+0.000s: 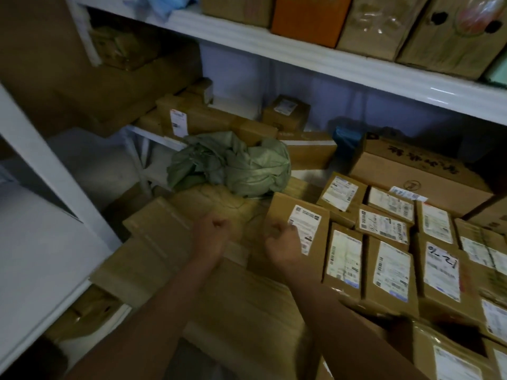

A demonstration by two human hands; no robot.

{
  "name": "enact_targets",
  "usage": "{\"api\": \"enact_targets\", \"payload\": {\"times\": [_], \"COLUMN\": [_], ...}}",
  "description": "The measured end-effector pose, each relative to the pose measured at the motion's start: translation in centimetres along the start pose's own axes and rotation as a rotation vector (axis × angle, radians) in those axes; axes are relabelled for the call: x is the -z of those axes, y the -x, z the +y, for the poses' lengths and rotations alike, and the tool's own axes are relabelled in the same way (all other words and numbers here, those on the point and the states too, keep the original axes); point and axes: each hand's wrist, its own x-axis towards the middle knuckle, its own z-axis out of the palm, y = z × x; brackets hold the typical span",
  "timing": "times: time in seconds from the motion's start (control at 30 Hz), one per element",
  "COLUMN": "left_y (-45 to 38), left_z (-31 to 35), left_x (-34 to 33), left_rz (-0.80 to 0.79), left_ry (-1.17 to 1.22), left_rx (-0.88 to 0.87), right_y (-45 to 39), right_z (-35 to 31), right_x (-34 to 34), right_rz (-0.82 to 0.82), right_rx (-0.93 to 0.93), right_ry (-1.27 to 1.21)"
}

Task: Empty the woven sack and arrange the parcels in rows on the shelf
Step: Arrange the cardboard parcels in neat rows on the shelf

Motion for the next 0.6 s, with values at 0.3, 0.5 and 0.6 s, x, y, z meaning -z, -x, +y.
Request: {"api": "enact_targets", "payload": {"times": [0.3, 0.5, 0.6], "left_y": [-2.7, -3.4, -3.6], "left_z": [-4.6, -8.5, -10.0], "left_x": [10.1, 13.1, 13.7], "left_rz": [0.245, 0.226, 0.167], "left_ry": [0.001, -0.004, 0.037], "left_rx": [0.033, 0.169, 0.25], "right_y": [2.9, 4.0, 3.9], "right_z": [-6.1, -6.0, -5.6], "right_x": [-9.2, -13.7, -13.2], "right_rz": [-0.39, -0.375, -0.307], "right_rx": [0.231, 0.179, 0.097], "right_ry": [0.301, 0.547, 0.408]}}
